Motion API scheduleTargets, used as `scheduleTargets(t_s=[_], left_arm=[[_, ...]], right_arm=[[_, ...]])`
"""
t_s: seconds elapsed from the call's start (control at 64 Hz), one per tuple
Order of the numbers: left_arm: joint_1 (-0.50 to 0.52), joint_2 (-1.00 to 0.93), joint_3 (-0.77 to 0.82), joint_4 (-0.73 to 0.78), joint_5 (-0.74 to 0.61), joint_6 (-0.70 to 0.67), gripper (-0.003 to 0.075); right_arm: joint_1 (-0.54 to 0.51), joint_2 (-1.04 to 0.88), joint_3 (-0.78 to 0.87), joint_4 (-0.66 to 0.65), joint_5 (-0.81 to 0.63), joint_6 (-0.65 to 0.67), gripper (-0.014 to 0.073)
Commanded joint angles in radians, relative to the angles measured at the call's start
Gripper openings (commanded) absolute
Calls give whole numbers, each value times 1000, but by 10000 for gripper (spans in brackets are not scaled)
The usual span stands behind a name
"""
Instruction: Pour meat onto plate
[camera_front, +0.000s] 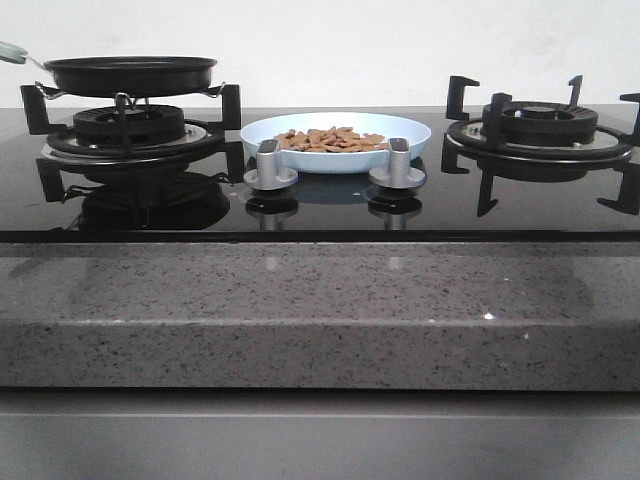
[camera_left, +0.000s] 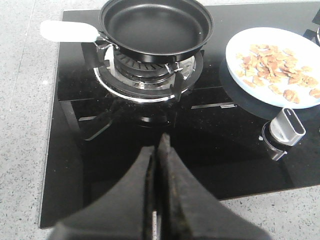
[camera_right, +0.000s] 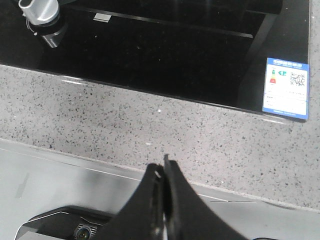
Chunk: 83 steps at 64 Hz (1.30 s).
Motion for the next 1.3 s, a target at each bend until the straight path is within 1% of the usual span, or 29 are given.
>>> scheduleTargets(t_s=[0.0,0.031,0.094,0.203,0.312,0.39,0.468,0.593,0.687,0.796,1.015,1.093,1.124,1.28], left_arm=[[-10,-29,-11,22,-87,20,-20],[-7,-40,3,73,-103,45,-20],[9,-74,36,143,-151,47,-20],[59,-134,136,150,-283,47,-20],[96,-215,271,109,-425,47,-20],[122,-299,383,30,-534,47,-20],[157,-393,500,-57,-601,47,-20],[203,-541,645,-118,-637,47,-20],[210,-633,720,-141,-682,47,-20],[214,-716,788,-141,-728,47,-20],[231,-869,876,-145,-740,47,-20],[231,-861,906,-146,-796,47,-20],[231,-863,905,-147,-769,47,-20],[227,-863,905,-147,-774,47,-20]], right_arm=[[-7,-3,-24,1,-46,3,-69],[-7,-3,-24,1,-46,3,-69],[-7,-3,-24,1,-46,3,-69],[-7,-3,-24,1,-46,3,-69],[-7,-3,-24,1,-46,3,-69],[-7,-3,-24,1,-46,3,-69],[-7,-3,-24,1,-46,3,-69],[-7,-3,-24,1,-46,3,-69],[-7,-3,-24,1,-46,3,-69],[-7,-3,-24,1,-46,3,-69],[-7,-3,-24,1,-46,3,-69],[-7,-3,-24,1,-45,3,-69],[-7,-3,-24,1,-44,3,-69],[-7,-1,-24,1,-43,3,-69]])
